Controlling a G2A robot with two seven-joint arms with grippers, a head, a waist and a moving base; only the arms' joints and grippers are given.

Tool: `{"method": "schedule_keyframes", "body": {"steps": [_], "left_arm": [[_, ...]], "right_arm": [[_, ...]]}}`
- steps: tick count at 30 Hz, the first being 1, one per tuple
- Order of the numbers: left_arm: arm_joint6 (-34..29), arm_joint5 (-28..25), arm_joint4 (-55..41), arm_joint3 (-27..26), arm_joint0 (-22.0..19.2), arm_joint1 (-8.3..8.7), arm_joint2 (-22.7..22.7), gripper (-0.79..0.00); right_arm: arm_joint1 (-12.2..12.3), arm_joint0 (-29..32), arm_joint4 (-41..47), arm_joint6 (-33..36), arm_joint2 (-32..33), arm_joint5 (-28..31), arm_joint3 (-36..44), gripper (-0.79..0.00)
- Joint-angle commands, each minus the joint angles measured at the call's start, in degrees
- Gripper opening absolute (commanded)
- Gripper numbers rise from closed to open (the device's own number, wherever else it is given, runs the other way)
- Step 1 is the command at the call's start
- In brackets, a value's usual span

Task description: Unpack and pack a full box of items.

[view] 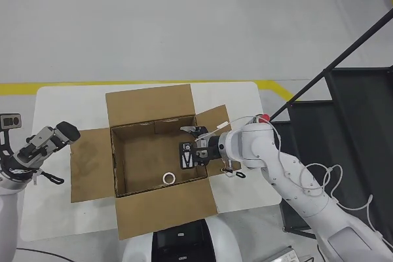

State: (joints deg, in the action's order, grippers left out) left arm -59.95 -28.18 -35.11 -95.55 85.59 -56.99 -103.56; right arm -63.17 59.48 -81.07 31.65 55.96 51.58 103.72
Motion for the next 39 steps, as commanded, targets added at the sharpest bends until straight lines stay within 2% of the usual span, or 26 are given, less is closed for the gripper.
{"method": "schedule_keyframes", "body": {"steps": [1,9,12,20,25,32,39], "left_arm": [[0.00,0.00,0.00,0.00,0.00,0.00,0.00,0.000],[0.00,0.00,0.00,0.00,0.00,0.00,0.00,0.000],[0.00,0.00,0.00,0.00,0.00,0.00,0.00,0.000],[0.00,0.00,0.00,0.00,0.00,0.00,0.00,0.000],[0.00,0.00,0.00,0.00,0.00,0.00,0.00,0.000],[0.00,0.00,0.00,0.00,0.00,0.00,0.00,0.000],[0.00,0.00,0.00,0.00,0.00,0.00,0.00,0.000]], "right_arm": [[0.00,0.00,0.00,0.00,0.00,0.00,0.00,0.000],[-0.03,-0.06,0.00,0.01,-0.17,-0.01,-0.04,0.000],[-0.77,-2.87,1.18,1.44,-2.92,0.48,-1.44,0.000],[-5.50,-13.26,10.11,22.44,-16.61,-5.76,-9.25,0.000],[-8.91,-17.54,17.63,28.97,-23.96,-8.76,-14.21,0.000],[-12.24,-21.38,19.24,27.23,-27.94,-13.90,-21.21,0.000],[-12.24,-21.38,19.24,27.23,-27.94,-13.90,-21.21,0.000]]}}
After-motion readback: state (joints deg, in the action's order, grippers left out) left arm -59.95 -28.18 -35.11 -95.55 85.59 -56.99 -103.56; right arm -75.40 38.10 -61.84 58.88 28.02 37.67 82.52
